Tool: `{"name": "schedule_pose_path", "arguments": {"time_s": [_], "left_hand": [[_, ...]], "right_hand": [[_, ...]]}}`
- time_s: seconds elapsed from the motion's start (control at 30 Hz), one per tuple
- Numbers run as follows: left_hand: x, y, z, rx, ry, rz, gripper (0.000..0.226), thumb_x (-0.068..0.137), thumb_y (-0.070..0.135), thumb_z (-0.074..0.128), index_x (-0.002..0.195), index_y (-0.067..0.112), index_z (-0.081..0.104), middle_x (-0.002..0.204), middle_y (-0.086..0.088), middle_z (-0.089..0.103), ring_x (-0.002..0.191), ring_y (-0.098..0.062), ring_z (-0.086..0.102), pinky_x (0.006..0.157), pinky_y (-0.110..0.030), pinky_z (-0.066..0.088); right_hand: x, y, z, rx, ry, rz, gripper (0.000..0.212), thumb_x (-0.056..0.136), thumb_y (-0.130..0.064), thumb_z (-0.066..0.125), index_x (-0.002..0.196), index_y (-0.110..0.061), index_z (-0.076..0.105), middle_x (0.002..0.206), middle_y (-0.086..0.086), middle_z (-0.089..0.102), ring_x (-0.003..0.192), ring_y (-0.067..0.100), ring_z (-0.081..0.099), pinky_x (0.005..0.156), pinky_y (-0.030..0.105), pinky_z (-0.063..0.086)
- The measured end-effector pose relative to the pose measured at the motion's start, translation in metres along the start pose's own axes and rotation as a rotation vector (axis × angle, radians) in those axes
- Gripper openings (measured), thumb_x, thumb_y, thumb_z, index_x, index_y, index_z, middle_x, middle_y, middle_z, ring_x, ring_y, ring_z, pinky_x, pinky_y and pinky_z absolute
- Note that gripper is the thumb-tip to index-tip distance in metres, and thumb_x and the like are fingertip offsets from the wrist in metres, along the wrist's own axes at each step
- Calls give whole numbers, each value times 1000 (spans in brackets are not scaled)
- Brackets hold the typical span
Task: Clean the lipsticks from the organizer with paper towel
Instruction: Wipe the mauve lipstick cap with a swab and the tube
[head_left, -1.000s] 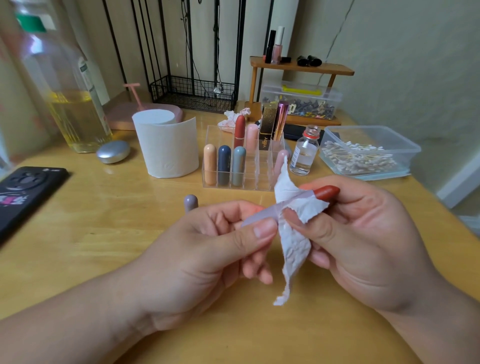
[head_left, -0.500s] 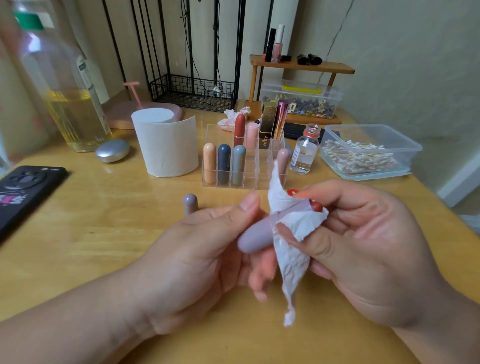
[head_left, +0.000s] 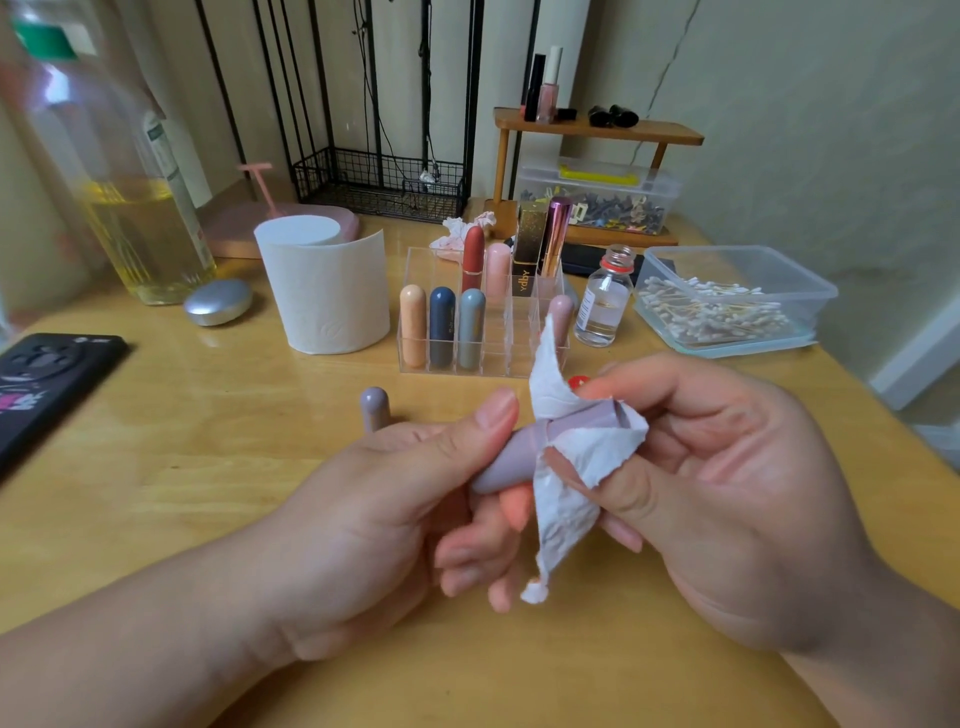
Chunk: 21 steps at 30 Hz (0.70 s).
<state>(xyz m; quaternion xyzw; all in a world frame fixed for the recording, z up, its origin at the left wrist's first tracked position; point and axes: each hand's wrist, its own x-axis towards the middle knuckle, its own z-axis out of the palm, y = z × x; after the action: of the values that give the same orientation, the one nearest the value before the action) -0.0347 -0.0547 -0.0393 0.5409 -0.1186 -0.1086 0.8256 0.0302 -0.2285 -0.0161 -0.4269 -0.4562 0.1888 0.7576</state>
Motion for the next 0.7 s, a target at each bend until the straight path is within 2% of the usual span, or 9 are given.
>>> {"name": "schedule_pose_path", "arguments": {"time_s": [0.1, 0.17, 0.2, 0.3, 0.37, 0.43, 0.57, 0.63, 0.7], "left_hand": [[0, -2, -2, -37, 18, 23, 45, 96, 38, 55, 74, -1, 57, 58, -11, 42, 54, -28, 40, 62, -36, 47], [0, -2, -2, -68, 63, 86, 25, 88, 25, 69, 93, 1, 64, 62, -11, 48, 52, -21, 45, 58, -34, 49], [0, -1, -3, -68, 78, 108, 25, 85, 23, 73, 97, 2, 65, 61, -10, 48, 51, -19, 45, 57, -34, 50], [1, 0, -5, -12, 94, 122, 34, 87, 29, 73, 93, -4, 62, 56, -7, 40, 49, -21, 39, 56, -33, 48], [0, 1, -4, 106, 103, 106, 43, 93, 37, 61, 90, -6, 63, 53, -4, 31, 47, -22, 32, 55, -32, 45], [-1, 3, -2, 217, 130, 65, 51, 95, 47, 48, 77, 2, 64, 51, -2, 27, 46, -22, 28, 53, -30, 43], [-1, 5, 0, 256, 201, -32, 60, 95, 55, 44, 52, 14, 52, 47, -6, 26, 43, -25, 28, 52, -32, 44], [-2, 5, 0, 219, 169, 15, 59, 97, 51, 48, 59, 7, 55, 49, -10, 36, 45, -25, 36, 54, -34, 46], [-2, 2, 0, 199, 166, 105, 41, 91, 40, 59, 79, 1, 60, 57, -13, 49, 49, -25, 46, 55, -34, 47]], "right_hand": [[2, 3, -2, 2, -19, -5, 18, 87, 13, 53, 105, 10, 50, 82, 4, 72, 66, 5, 70, 58, 15, 55], [4, 3, -3, -17, -19, -10, 23, 86, 18, 49, 107, 9, 46, 82, 3, 71, 67, 3, 70, 59, 14, 55], [5, 3, -3, -41, -11, -10, 25, 85, 20, 47, 106, 8, 44, 82, 2, 71, 66, 2, 69, 60, 14, 54], [2, 4, -5, -168, 75, -4, 23, 80, 15, 56, 100, 5, 49, 79, -5, 70, 59, -1, 65, 57, 13, 52], [0, 5, -5, -246, 107, -17, 19, 78, 8, 61, 96, 4, 54, 77, -6, 70, 57, -1, 63, 56, 12, 50], [0, 4, -4, -266, 103, -21, 17, 79, 6, 63, 94, 2, 56, 77, -3, 70, 57, 0, 64, 56, 12, 50], [1, 3, 1, -223, 7, -11, 22, 81, 13, 57, 99, 2, 53, 78, -11, 70, 61, -3, 66, 60, 9, 51], [1, 4, 2, -186, -31, -3, 16, 83, 16, 54, 95, 5, 53, 78, -10, 70, 62, -3, 67, 61, 10, 52], [3, 2, 0, -194, 2, 5, 10, 84, 14, 56, 92, 9, 54, 78, -6, 69, 59, -2, 66, 58, 11, 51]]}}
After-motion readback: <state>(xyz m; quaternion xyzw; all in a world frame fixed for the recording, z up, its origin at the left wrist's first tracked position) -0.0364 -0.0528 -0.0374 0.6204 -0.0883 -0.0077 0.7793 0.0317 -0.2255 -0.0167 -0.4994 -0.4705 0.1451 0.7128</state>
